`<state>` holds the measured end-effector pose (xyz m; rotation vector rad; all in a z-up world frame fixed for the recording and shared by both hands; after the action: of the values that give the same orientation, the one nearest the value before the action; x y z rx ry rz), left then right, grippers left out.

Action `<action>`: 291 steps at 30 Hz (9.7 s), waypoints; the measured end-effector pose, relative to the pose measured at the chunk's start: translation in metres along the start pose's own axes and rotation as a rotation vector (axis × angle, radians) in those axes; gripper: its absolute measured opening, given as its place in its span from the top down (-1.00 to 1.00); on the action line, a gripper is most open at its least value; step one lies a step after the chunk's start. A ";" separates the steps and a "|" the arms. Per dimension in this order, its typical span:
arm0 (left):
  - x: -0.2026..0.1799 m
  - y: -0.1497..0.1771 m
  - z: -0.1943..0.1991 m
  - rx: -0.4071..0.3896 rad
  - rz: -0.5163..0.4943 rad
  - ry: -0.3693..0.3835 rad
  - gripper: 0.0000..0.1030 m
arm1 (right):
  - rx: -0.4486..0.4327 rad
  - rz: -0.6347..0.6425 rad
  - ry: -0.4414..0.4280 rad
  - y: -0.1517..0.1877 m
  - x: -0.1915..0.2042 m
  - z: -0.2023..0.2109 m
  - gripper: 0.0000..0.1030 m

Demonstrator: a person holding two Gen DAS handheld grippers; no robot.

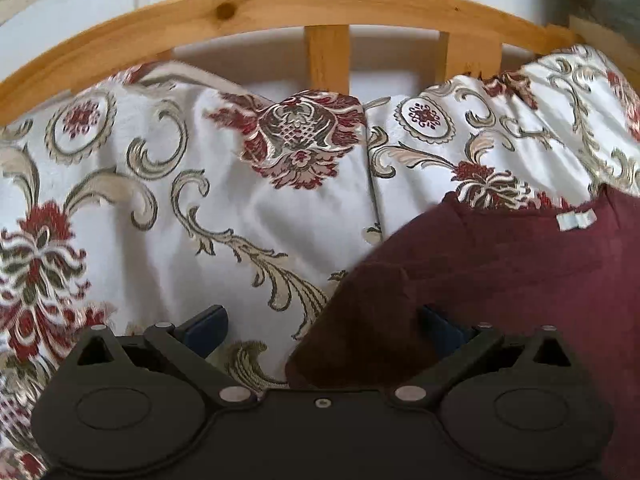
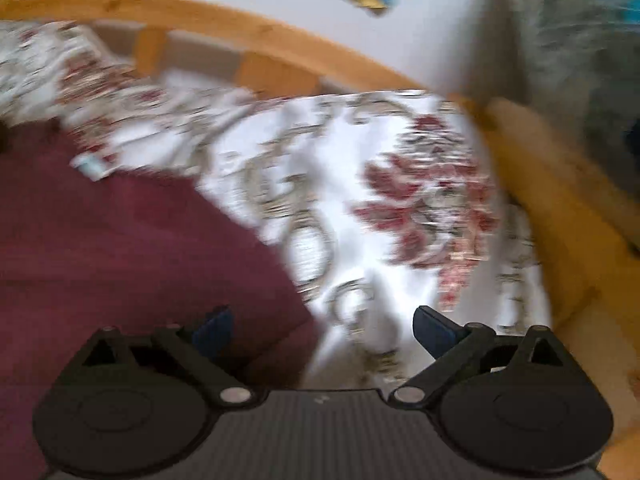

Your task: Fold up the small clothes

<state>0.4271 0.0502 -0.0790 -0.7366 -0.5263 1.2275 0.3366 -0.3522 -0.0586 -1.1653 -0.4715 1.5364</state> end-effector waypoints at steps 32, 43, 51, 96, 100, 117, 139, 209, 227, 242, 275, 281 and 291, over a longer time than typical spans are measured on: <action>-0.031 0.118 0.122 0.076 0.337 0.351 -0.99 | -0.100 -0.134 -0.171 0.006 0.120 0.143 -1.00; -0.035 0.132 0.114 0.105 0.444 0.299 -0.99 | -0.099 -0.130 -0.130 0.019 0.136 0.159 -1.00; -0.039 0.132 0.101 0.115 0.390 0.291 -0.99 | -0.123 -0.049 -0.126 0.028 0.165 0.137 -1.00; -0.195 0.003 0.143 -0.065 -0.142 0.188 0.70 | 0.000 -0.080 -0.221 0.037 0.093 0.155 -1.00; -0.250 0.002 0.139 -0.068 -0.225 0.278 0.70 | -0.014 -0.018 -0.182 0.049 0.062 0.160 -1.00; -0.327 0.046 0.123 -0.058 -0.321 0.341 0.28 | -0.151 -0.256 -0.056 0.081 -0.020 0.114 -1.00; -0.282 0.077 0.146 -0.171 -0.363 0.204 -0.66 | -0.197 -0.685 -0.596 0.038 -0.024 0.109 -1.00; -0.216 0.096 0.086 0.088 0.297 0.355 -0.78 | -0.014 -0.591 -0.400 0.075 -0.022 0.074 -0.49; -0.213 0.104 0.084 0.096 0.306 0.343 -0.95 | -0.082 -0.652 -0.425 0.057 -0.028 0.067 -0.29; -0.215 0.109 0.084 0.090 0.312 0.321 -0.96 | -0.167 -0.424 -0.323 0.029 -0.024 0.049 0.82; -0.219 0.108 0.056 0.130 0.382 0.638 -0.99 | 0.048 -0.546 -0.843 0.005 -0.025 -0.037 -0.99; -0.217 0.110 0.058 0.119 0.384 0.632 -0.99 | -0.023 -0.685 -0.875 0.017 -0.033 -0.037 -0.99; -0.217 0.111 0.058 0.112 0.385 0.632 -0.99 | -0.072 -0.722 -0.890 0.027 -0.038 -0.033 -0.99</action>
<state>0.2559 -0.1289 -0.1174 -1.1033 0.2134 1.2750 0.3476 -0.4046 -0.0789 -0.2120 -1.3719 1.3040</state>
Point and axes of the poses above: each gripper's, at about its wrist camera, not at the fingertips, and z roughly against the way its jaws point, x to its left, y to its underside, the point moved 8 cm from there along -z, roughly the way its jaws point, and after that the axes turned 5 degrees about y, right-handed, at the moved point
